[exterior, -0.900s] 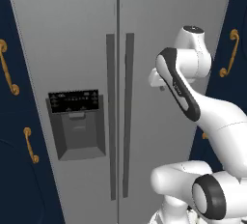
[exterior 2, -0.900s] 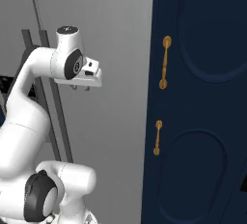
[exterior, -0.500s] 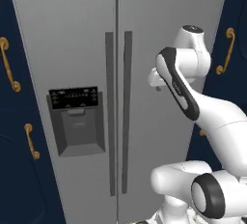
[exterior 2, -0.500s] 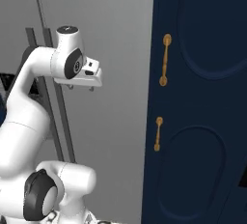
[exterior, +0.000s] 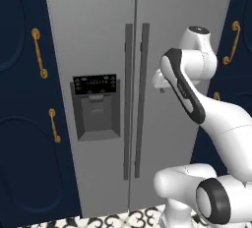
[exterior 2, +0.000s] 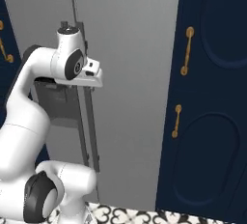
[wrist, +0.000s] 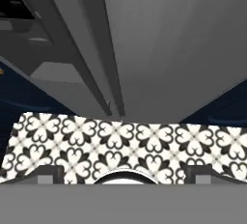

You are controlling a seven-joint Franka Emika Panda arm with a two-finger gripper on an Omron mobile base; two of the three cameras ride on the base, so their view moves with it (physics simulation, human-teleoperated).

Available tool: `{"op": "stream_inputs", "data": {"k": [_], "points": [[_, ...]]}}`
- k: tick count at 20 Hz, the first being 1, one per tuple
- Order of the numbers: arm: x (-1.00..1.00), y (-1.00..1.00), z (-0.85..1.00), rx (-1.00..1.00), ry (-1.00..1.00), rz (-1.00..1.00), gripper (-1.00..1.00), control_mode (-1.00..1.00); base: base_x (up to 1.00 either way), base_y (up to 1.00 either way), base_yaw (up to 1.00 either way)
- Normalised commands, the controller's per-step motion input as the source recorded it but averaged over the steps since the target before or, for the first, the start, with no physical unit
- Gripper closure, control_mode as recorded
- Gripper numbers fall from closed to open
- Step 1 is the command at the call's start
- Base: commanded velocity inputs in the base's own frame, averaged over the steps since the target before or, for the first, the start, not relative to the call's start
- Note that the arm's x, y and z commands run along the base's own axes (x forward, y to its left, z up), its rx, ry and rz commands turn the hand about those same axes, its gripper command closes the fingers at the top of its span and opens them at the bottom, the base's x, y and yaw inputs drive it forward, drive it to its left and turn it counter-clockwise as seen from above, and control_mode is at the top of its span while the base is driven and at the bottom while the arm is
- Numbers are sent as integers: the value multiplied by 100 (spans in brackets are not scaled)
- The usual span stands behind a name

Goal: Take the strawberry from the fridge and place it on top of the pancake, located on the dining counter.

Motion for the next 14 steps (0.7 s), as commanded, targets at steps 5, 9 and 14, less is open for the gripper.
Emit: {"op": "stream_inputs", "data": {"k": [5, 9, 14], "points": [[0, 0, 0, 0, 0, 0, -100, 100, 3, 48, 0], [0, 0, 0, 0, 0, 0, -100, 100, 4, 31, 1], [0, 0, 0, 0, 0, 0, -100, 100, -22, 0, 0]]}}
